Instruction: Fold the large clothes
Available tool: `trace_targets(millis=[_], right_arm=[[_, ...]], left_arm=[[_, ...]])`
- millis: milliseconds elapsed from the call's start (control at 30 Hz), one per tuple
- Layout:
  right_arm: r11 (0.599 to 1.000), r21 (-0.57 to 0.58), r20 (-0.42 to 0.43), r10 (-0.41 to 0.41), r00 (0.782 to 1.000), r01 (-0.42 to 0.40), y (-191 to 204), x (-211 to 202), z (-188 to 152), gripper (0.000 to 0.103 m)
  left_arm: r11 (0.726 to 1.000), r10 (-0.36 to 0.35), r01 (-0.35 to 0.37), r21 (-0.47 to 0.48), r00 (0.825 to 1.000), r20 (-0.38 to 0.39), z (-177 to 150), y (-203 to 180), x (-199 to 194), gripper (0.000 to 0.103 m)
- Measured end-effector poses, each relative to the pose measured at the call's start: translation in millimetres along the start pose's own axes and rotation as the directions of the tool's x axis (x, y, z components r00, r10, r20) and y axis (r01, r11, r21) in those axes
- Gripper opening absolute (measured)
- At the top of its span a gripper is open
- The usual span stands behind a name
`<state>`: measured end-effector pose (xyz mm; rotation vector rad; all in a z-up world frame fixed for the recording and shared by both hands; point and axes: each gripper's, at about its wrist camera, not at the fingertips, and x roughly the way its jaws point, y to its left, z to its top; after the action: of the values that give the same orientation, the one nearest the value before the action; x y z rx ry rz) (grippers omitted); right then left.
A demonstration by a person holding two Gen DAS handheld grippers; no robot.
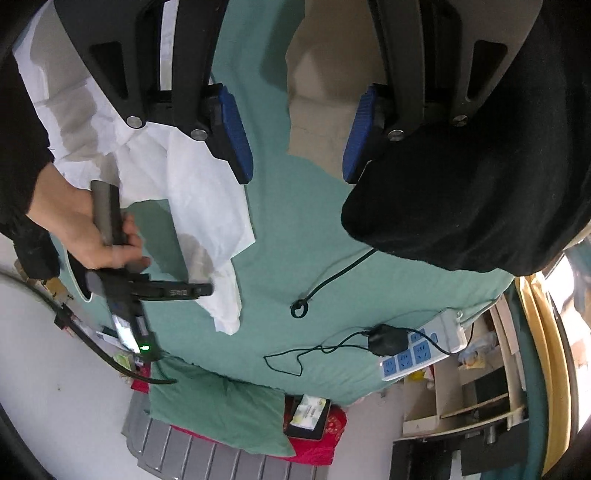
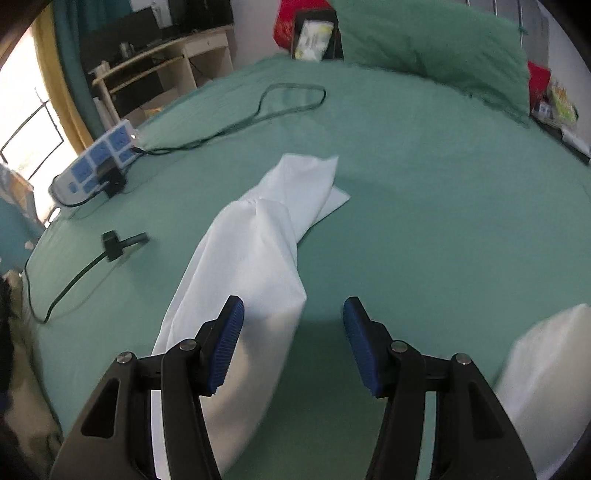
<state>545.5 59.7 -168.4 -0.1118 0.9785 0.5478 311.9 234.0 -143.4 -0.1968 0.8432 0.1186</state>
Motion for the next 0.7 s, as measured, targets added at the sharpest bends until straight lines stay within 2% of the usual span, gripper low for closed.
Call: trace_targets(millis=[33, 67, 200, 400, 500, 633, 700], right_arm=[[1.000, 0.003, -0.010, 0.016, 1.000, -0.016, 1, 3, 0, 0.028], [1.000, -0.010, -0.017, 0.015, 1.000, -0.015, 3, 1, -1, 0.001], [0.999, -0.047, 0.045, 0.007, 0.999, -0.005, 8, -39, -12, 0.001], [0.996, -0.084, 0.205, -0.021, 0.979, 0.039, 13, -168, -37, 0.001], [0.994, -0.091, 0.266, -0.032, 0.964, 0.058, 20, -238, -54, 0.001], [0.995, -0.080, 0.304, -0.037, 0.952, 0.064, 34, -300, -70, 0.001], [0.996, -0.050, 0.296, -0.049, 0.954, 0.067, 43, -319, -79, 0.001]], left_arm=[[1.000, 0.003, -0.003, -0.003, 1.000, -0.008, 0, 1, 1, 0.054], [1.000, 0.001, -0.001, -0.002, 1.000, -0.009, 1, 0, 0, 0.054], [0.999, -0.024, 0.024, -0.042, 1.000, -0.008, 3, 3, -5, 0.054], [0.992, -0.076, 0.074, -0.106, 0.997, -0.011, 6, 1, -9, 0.054], [0.994, -0.080, 0.077, -0.082, 0.997, -0.022, 5, -13, -12, 0.054], [0.994, -0.108, 0.107, -0.028, 0.994, -0.015, 2, -35, -22, 0.054], [0.993, -0.121, 0.121, 0.004, 0.993, -0.012, -1, -49, -27, 0.054]])
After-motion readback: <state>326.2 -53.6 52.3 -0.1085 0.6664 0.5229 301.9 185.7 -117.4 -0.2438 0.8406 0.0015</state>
